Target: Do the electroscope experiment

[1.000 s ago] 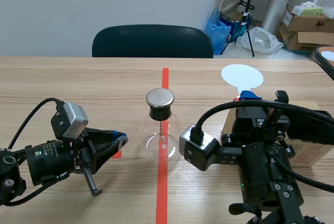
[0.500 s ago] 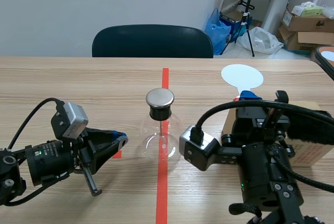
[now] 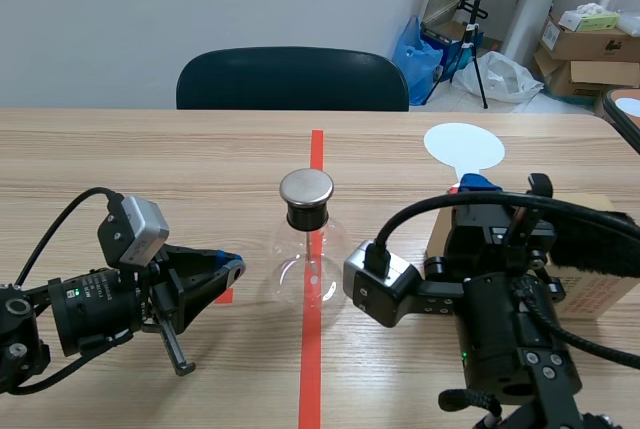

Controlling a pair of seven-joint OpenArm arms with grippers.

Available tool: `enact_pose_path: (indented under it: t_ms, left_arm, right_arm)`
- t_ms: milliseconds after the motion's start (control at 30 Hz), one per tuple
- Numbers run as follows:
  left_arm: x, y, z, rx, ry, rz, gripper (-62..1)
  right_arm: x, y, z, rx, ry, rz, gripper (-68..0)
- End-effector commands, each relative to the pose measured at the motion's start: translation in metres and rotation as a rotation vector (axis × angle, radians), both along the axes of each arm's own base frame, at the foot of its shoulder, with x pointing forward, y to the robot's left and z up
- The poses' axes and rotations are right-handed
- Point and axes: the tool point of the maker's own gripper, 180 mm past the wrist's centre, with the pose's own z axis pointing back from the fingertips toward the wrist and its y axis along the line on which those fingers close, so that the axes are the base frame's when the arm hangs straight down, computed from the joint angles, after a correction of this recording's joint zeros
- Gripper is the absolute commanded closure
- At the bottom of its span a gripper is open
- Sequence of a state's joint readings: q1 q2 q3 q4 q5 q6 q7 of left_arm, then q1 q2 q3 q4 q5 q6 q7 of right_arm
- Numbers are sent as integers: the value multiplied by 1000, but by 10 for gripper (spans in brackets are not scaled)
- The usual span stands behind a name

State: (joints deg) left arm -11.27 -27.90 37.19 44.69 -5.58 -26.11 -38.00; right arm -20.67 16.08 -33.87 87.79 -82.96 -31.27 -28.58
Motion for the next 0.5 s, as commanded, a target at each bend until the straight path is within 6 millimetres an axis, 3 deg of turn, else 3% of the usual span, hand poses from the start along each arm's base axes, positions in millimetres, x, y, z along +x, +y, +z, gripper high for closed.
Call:
enact_pose_path:
  t_ms: [0, 467]
  left_arm:
    - [2, -8, 12, -41, -26, -9, -31]
    - [2, -8, 12, -41, -26, -9, -31]
  right_arm:
    - [5, -3, 10, -3, -38, 0, -15]
    - [4, 3, 9, -8, -32, 30, -15]
